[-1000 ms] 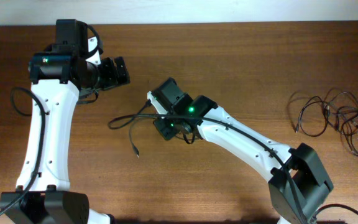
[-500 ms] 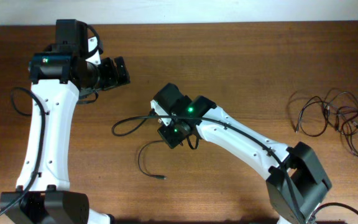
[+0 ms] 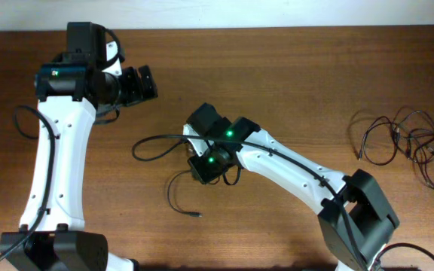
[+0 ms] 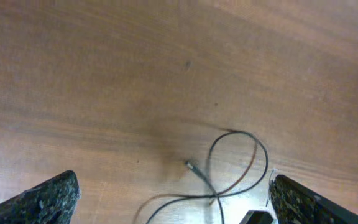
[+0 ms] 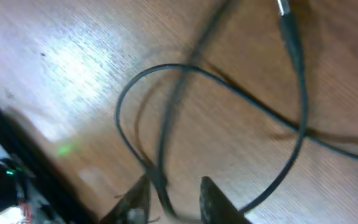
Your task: Untangle cables
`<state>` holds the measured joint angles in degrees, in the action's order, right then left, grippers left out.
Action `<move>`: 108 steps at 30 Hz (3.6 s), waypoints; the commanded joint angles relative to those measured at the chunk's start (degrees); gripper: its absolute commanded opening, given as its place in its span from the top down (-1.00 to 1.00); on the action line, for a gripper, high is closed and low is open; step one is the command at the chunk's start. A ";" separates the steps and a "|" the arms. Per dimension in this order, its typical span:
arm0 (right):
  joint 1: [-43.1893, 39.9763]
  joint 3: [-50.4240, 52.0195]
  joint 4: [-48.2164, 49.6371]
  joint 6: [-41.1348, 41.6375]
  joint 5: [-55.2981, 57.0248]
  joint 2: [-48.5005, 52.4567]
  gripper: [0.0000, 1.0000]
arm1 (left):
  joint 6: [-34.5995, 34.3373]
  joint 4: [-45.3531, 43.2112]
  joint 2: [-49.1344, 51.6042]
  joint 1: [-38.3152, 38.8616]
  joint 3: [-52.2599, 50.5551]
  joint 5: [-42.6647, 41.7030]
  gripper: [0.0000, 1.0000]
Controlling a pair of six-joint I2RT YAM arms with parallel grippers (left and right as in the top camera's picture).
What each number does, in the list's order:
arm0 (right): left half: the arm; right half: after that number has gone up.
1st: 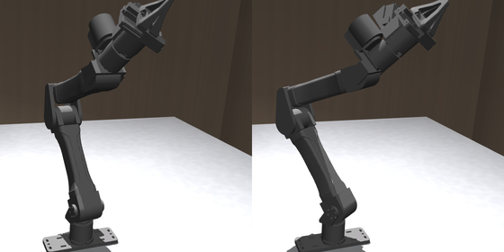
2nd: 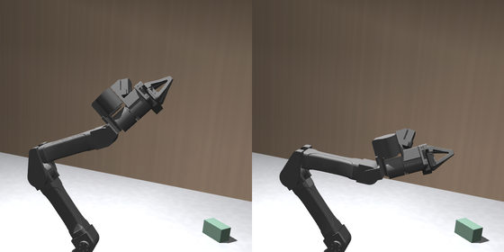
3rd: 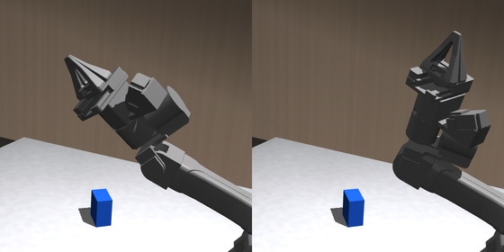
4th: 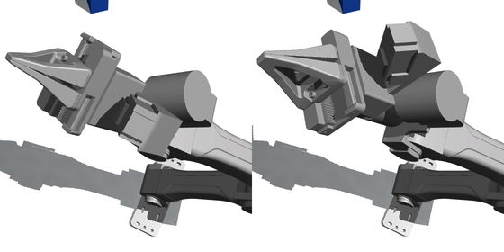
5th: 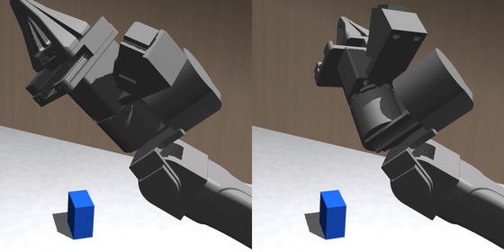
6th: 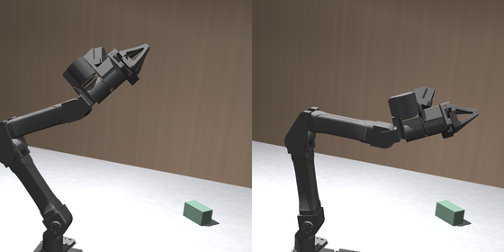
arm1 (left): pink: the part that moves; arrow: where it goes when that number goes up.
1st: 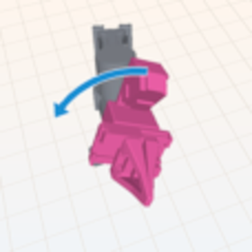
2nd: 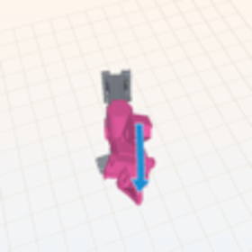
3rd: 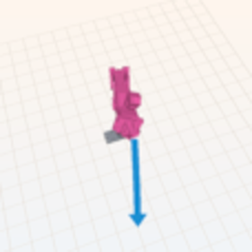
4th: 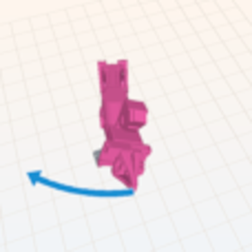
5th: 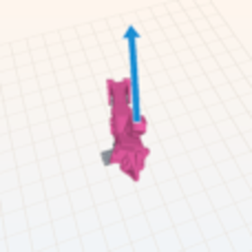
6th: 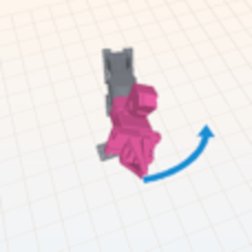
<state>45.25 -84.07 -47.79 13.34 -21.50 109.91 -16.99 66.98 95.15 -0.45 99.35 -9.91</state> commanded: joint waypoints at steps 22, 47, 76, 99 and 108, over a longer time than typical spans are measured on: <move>16.06 7.96 21.62 20.68 33.81 2.34 -0.38 | -9.11 1.66 0.52 -13.05 0.02 13.18 -0.98; 17.99 7.21 24.65 14.86 31.74 7.76 0.92 | -9.11 2.29 0.52 -13.33 0.02 13.18 -0.98; -25.55 -3.37 16.00 -16.37 26.93 -15.56 0.92 | -9.11 2.29 0.52 -13.33 0.02 13.18 -0.98; -40.89 -3.34 4.48 -16.33 26.93 10.58 -0.16 | -9.11 2.29 0.52 -13.33 0.02 13.18 -0.98; -40.79 -13.05 -2.91 -16.33 30.56 5.60 -0.66 | -9.11 2.29 0.52 -13.33 0.02 13.18 -0.99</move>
<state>4.43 -90.06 -48.10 -3.20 7.55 120.38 -25.39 69.21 95.15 -13.58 99.35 2.61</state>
